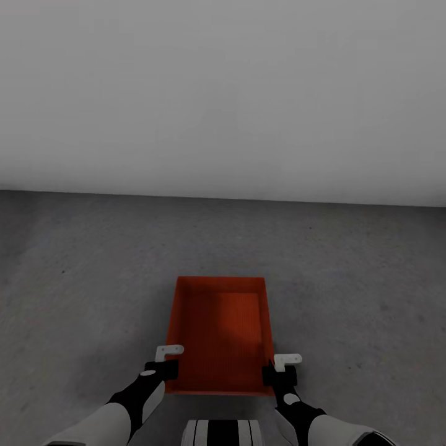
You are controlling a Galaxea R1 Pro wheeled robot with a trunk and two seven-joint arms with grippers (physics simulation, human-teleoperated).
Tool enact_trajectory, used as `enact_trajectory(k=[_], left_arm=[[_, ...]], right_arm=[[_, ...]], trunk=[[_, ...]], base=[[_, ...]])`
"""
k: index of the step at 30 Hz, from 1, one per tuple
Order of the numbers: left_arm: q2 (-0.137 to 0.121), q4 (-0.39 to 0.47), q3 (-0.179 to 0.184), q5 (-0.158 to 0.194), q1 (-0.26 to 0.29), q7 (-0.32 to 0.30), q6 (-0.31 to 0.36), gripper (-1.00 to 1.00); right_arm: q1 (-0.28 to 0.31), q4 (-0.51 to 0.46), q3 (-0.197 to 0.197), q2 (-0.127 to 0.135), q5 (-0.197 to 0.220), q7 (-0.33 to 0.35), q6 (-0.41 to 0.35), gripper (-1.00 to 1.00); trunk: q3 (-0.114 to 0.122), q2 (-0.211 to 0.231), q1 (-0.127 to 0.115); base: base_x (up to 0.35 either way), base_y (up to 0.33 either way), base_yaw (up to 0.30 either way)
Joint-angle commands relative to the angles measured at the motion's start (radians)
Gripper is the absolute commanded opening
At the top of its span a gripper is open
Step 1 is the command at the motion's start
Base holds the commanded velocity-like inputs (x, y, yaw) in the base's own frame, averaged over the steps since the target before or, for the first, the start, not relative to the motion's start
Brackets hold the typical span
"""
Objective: Move the two storage containers from the living room to the garage. In the garage, place one container on the floor and stack the other container on top of it (either order is fine).
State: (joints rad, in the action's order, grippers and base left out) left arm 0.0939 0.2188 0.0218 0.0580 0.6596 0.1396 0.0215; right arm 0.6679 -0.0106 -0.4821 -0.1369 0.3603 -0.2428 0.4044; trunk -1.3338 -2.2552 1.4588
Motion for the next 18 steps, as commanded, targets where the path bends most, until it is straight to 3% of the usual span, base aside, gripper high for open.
enact_trajectory(k=[1, 18], left_arm=[[0.000, -0.003, -0.017, 0.011, 0.000, 0.008, 0.017, -1.00], [0.000, 0.000, -0.017, 0.010, -0.001, 0.008, 0.016, -1.00]], right_arm=[[-0.001, 0.001, 0.042, -0.001, -0.005, -0.001, -0.024, -1.00], [-0.001, 0.001, 0.041, -0.001, -0.009, 0.000, -0.023, -1.00]], trunk=[[-0.001, 0.000, 0.007], [-0.001, 0.000, 0.007]], base=[[0.000, 0.000, 0.000], [0.000, 0.000, 0.000]])
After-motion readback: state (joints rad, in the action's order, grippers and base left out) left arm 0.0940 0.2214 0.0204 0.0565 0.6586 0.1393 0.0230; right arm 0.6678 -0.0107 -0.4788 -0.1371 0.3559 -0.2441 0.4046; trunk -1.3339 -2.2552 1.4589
